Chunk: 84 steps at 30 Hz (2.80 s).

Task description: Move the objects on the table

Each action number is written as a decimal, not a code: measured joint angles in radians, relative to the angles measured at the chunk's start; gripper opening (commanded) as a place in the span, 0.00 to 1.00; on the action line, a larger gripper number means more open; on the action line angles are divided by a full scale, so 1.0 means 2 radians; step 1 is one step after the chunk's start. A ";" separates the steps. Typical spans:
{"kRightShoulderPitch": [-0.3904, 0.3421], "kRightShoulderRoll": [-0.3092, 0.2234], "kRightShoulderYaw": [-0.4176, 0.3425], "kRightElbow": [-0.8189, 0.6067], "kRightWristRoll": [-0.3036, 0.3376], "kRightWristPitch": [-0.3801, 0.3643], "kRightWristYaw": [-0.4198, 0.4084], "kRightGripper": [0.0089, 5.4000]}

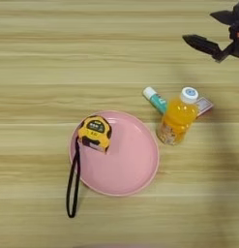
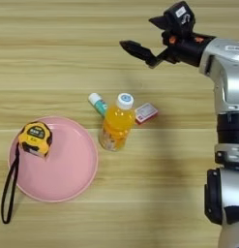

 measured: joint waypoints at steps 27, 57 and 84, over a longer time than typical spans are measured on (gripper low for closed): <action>0.129 -0.037 0.066 -0.062 0.043 0.014 0.157 0.99; 0.140 -0.027 0.114 -0.008 -0.014 -0.033 0.148 0.67; 0.074 -0.003 0.082 -0.011 0.013 0.001 0.129 0.67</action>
